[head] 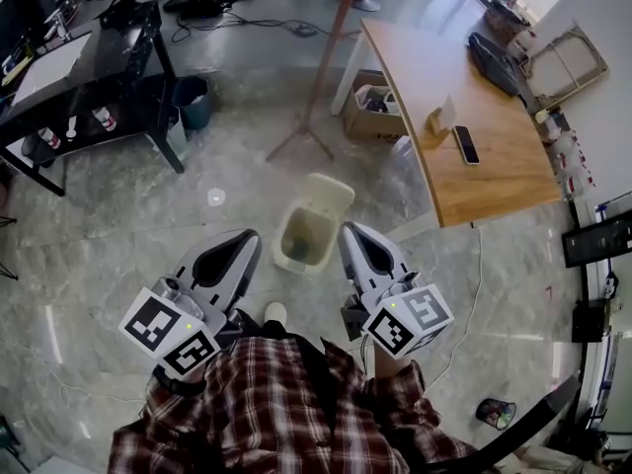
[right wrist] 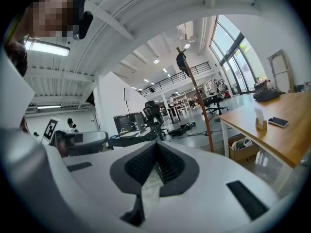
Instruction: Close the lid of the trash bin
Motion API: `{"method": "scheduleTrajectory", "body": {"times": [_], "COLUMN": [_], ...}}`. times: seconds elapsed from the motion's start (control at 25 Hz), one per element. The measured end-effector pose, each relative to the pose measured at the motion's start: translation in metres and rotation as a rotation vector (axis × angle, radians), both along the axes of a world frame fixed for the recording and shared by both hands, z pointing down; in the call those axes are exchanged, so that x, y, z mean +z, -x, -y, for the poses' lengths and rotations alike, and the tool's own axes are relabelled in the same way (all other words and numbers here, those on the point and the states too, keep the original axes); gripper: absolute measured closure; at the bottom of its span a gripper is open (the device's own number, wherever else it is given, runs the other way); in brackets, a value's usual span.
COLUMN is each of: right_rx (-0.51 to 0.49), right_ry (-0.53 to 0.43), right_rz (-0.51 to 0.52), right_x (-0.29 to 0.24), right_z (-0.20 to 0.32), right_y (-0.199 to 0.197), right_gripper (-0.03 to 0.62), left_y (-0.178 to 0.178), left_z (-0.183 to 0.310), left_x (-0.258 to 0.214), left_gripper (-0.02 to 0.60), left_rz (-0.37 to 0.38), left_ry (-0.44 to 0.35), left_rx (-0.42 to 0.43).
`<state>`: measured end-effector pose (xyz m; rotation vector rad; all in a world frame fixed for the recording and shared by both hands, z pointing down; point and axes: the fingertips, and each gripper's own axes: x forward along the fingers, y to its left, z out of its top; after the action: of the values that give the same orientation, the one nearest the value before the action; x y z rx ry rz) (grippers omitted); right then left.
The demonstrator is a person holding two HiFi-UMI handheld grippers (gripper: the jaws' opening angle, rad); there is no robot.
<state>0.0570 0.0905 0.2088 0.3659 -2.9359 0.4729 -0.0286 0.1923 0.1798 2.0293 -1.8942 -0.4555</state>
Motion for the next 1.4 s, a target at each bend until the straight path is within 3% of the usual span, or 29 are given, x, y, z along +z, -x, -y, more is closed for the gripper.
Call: {"method": "scheduleTrajectory", "body": {"times": [0.4, 1.0, 1.16, 1.4], "right_rx": [0.143, 0.543, 0.621, 0.682], "right_ry": [0.040, 0.156, 0.221, 0.303], "right_rz": [-0.043, -0.101, -0.129, -0.188], "right_x": [0.025, 0.079, 0.106, 0.146], "right_z": [0.063, 0.146, 0.142, 0.132], "right_y": [0.012, 0.075, 0.076, 0.061], "right_gripper": [0.582, 0.582, 0.582, 0.582], "left_y": [0.030, 0.108, 0.106, 0.090], "left_z": [0.079, 0.216, 0.239, 0.262], "left_x": [0.021, 0.068, 0.099, 0.151], "left_gripper": [0.569, 0.569, 0.569, 0.569], "left_rz": [-0.022, 0.014, 0.044, 0.067], "left_ry": [0.025, 0.149, 0.212, 0.281], "left_rx": [0.136, 0.601, 0.721, 0.817]}}
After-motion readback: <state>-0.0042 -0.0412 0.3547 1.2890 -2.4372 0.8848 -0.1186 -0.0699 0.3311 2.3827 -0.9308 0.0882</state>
